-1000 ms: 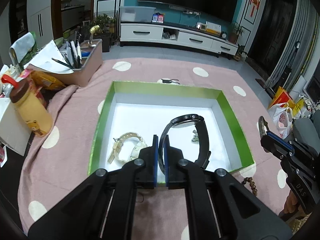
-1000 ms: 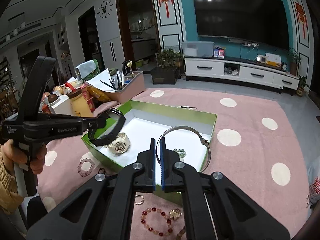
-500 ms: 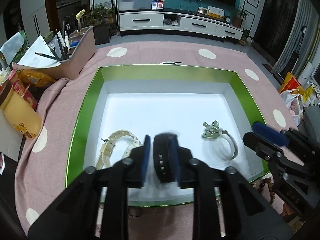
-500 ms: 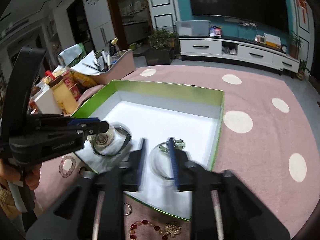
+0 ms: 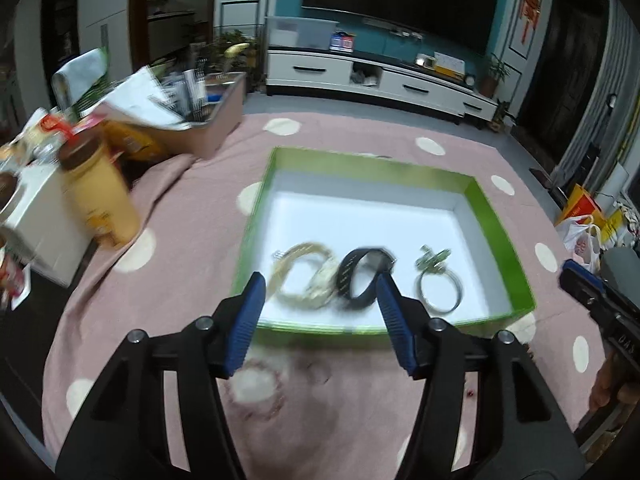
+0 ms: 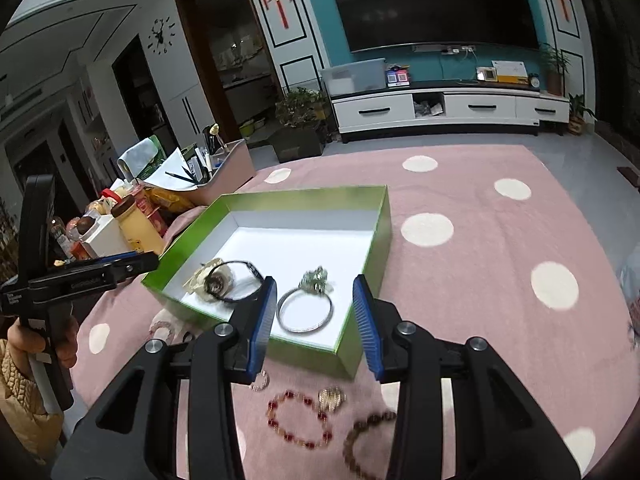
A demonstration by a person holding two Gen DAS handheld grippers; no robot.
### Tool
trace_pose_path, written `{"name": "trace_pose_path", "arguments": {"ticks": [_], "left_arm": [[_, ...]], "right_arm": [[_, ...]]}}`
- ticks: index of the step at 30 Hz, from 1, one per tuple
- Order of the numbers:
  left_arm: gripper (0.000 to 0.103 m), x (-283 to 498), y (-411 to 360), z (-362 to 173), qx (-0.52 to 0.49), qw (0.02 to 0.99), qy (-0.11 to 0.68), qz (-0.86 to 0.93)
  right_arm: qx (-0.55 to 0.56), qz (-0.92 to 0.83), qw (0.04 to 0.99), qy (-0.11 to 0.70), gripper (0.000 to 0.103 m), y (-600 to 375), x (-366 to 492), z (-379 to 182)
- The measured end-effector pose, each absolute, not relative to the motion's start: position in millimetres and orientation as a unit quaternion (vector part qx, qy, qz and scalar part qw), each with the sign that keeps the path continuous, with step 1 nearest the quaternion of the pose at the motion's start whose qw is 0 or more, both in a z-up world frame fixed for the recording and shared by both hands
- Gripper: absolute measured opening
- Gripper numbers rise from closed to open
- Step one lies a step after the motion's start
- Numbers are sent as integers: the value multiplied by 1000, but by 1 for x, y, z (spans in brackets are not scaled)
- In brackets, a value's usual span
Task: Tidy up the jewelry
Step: 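Grasp the small dark ring with the left tool while the right tool grasps the gold flower charm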
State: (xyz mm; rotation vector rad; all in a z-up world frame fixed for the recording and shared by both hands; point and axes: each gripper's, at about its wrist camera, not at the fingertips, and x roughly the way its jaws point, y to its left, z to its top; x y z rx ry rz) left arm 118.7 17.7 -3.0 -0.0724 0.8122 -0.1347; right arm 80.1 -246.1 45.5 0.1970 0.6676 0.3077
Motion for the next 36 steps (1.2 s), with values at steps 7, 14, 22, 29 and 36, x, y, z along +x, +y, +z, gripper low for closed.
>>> {"name": "trace_pose_path", "arguments": {"ticks": [7, 14, 22, 29, 36], "left_arm": [[63, 72, 49, -22, -60, 909, 411, -44], [63, 46, 45, -47, -65, 894, 439, -63], [62, 52, 21, -59, -50, 889, 446, -88], [56, 71, 9, -68, -42, 888, 446, -101], [54, 93, 1, -78, -22, 889, 444, -106]], "right_arm": [[104, 151, 919, 350, 40, -244, 47, 31], [108, 148, 907, 379, 40, -236, 29, 8], [111, 141, 902, 394, 40, -232, 24, -4], [108, 139, 900, 400, 40, -230, 29, -11], [105, 131, 896, 411, 40, -229, 43, -23]]}}
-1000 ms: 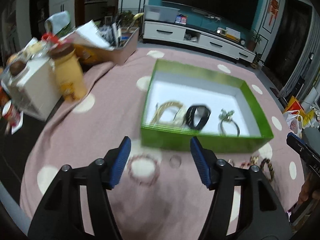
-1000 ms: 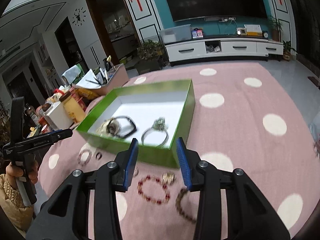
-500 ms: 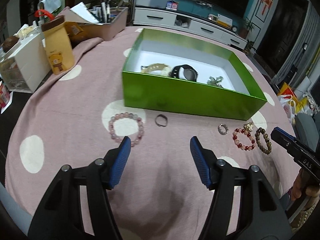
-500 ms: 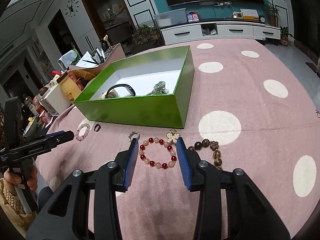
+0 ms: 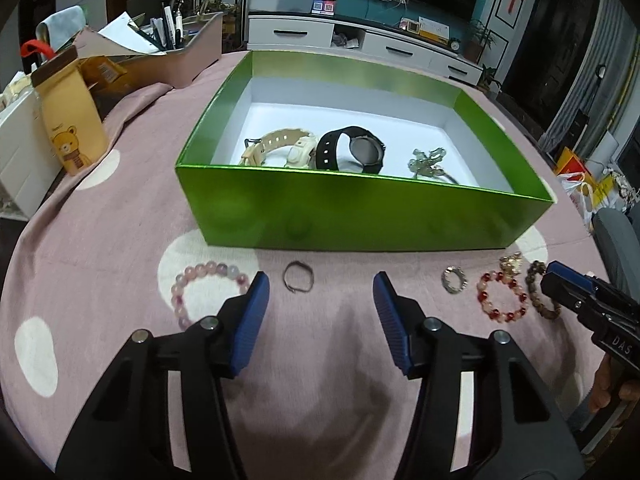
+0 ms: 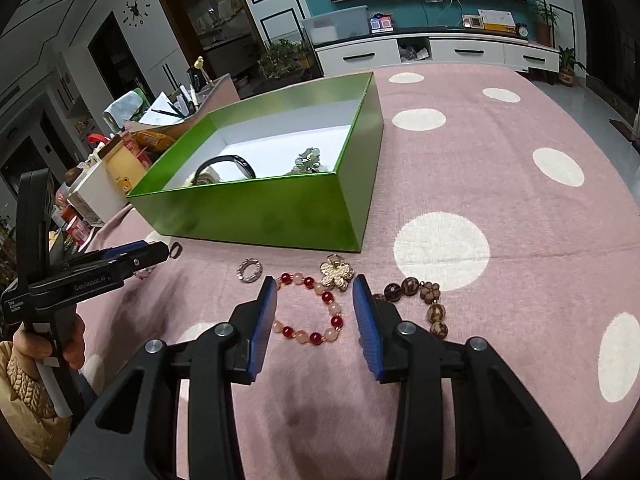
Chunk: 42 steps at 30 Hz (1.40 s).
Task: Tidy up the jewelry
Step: 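Grasp the small dark ring with the left tool while the right tool grasps the gold flower charm, then carry the ring and flower charm into the green box and open both tools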
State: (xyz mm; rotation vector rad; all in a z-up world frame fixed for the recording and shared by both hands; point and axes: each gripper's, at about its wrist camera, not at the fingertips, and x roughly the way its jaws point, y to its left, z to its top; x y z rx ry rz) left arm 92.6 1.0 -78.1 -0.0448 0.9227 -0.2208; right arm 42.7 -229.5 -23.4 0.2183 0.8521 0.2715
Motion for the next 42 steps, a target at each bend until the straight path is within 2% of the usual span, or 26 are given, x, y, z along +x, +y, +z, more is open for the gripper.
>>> {"name": "trace_pose_path", "arguments": {"ticks": [6, 8, 13, 17, 27, 31, 35, 42], "left_arm": [[47, 106, 0, -89, -17, 886, 450, -112], [38, 109, 0, -92, -14, 884, 454, -113], [29, 111, 1, -98, -8, 885, 452, -110], [16, 111, 3, -100, 4, 889, 447, -101], [15, 111, 7, -100, -2, 889, 446, -104], [10, 111, 5, -100, 4, 891, 444, -99], [3, 112, 8, -101, -2, 891, 445, -91], [3, 109, 11, -96, -12, 892, 443, -92]], "right_arm": [[91, 120, 896, 417, 40, -225, 56, -31], [89, 119, 896, 419, 40, -224, 59, -33], [83, 115, 895, 424, 40, -222, 67, -37], [81, 116, 892, 428, 40, -220, 70, -40], [77, 114, 890, 435, 39, -217, 77, -48], [76, 116, 890, 435, 23, -216, 79, -47], [81, 120, 889, 435, 22, -218, 81, -47], [85, 124, 895, 419, 22, -219, 74, -37]]}}
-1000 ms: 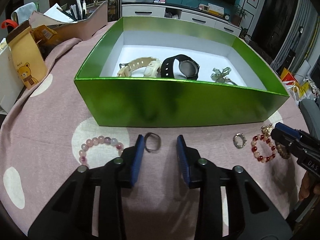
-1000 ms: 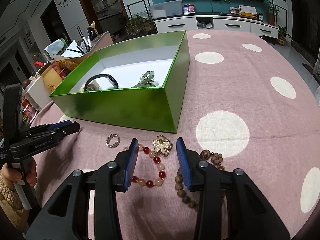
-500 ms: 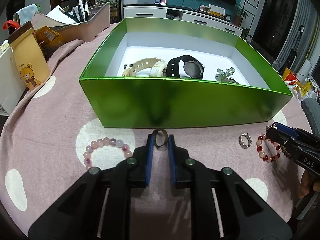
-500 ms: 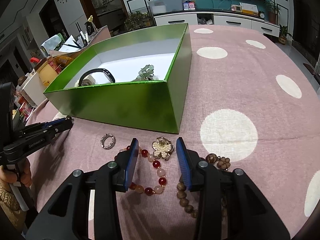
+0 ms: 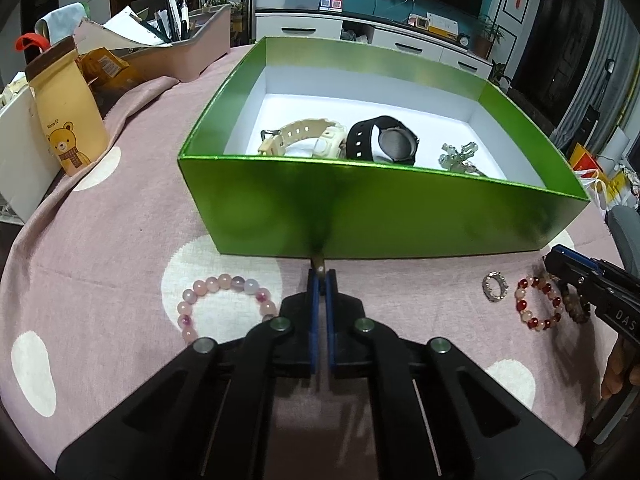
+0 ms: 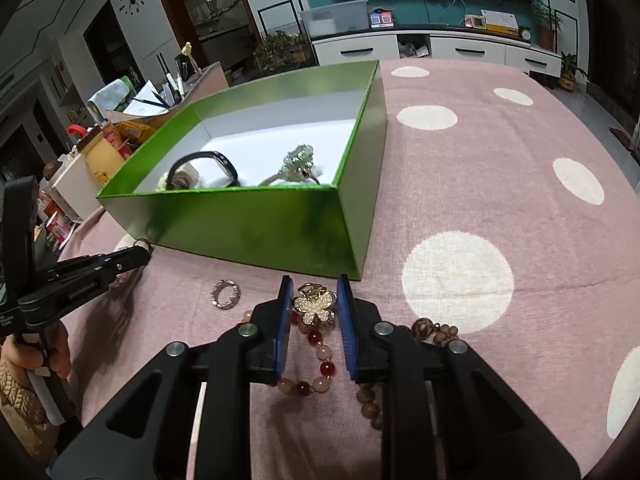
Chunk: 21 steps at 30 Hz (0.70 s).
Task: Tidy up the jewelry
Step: 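Carry the ring and flower charm into the green box and open both tools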
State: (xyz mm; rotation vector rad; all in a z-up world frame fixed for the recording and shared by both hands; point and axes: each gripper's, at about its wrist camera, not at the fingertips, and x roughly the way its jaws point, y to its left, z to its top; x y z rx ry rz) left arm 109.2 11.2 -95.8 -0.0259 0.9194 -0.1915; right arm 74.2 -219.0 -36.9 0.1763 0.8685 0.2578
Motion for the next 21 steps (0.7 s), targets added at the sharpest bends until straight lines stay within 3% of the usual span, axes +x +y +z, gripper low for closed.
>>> {"name": "trace_pose_path", "arguments": {"ticks": [21], "left_arm": [[3, 98, -11, -14, -16, 915, 374, -148]], "right_arm": [[78, 157, 919, 353, 22, -215, 64, 24]]}}
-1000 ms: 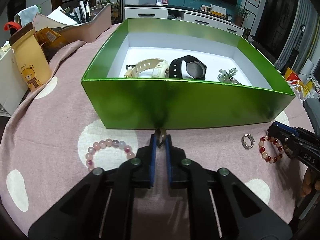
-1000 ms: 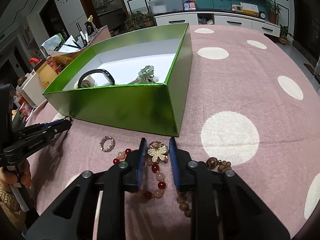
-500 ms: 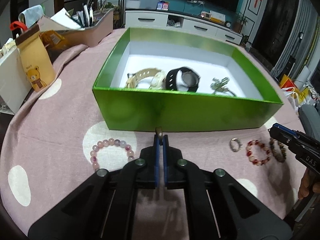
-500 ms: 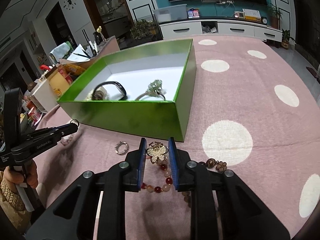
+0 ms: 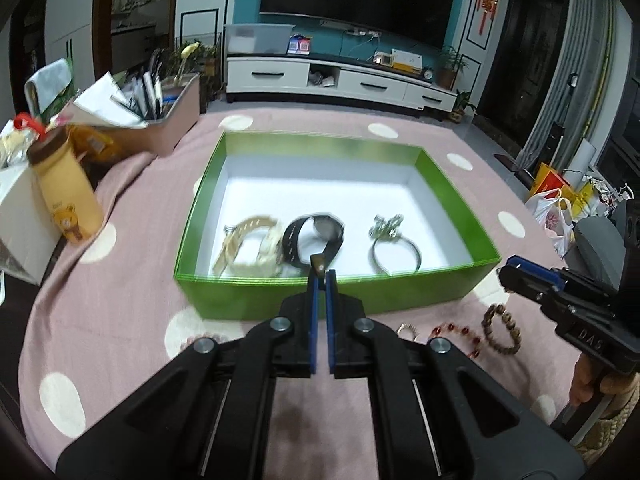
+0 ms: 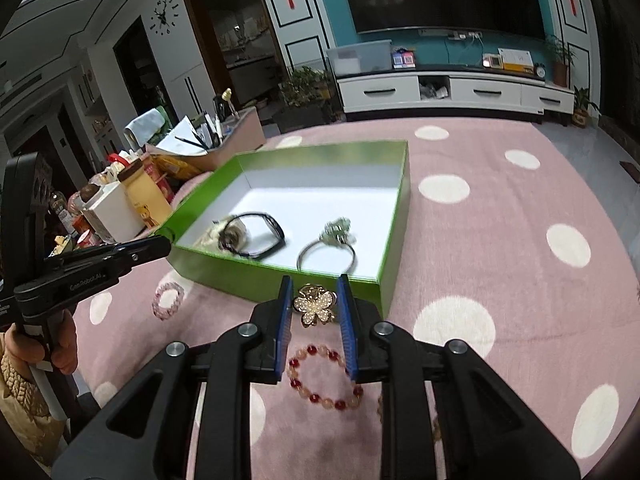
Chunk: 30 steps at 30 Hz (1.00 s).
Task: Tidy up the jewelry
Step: 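Carry the ring and flower charm into the green box and open both tools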
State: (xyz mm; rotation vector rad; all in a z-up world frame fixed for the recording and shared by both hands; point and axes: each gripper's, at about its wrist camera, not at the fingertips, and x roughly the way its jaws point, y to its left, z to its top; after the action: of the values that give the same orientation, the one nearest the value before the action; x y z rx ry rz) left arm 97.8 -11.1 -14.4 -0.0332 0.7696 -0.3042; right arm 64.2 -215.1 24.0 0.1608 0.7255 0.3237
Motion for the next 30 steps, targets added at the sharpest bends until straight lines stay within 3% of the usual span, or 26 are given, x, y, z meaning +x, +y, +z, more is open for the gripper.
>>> {"name": "trace_pose_path", "arguments": {"ticks": [10, 30], "left_arm": [[3, 154, -28, 6, -15, 915, 373, -151], [3, 234, -30, -20, -2, 906, 410, -106]], "right_arm": [[81, 148, 929, 330, 22, -220, 110, 45], [62, 114, 920, 369, 22, -215, 193, 20]]}}
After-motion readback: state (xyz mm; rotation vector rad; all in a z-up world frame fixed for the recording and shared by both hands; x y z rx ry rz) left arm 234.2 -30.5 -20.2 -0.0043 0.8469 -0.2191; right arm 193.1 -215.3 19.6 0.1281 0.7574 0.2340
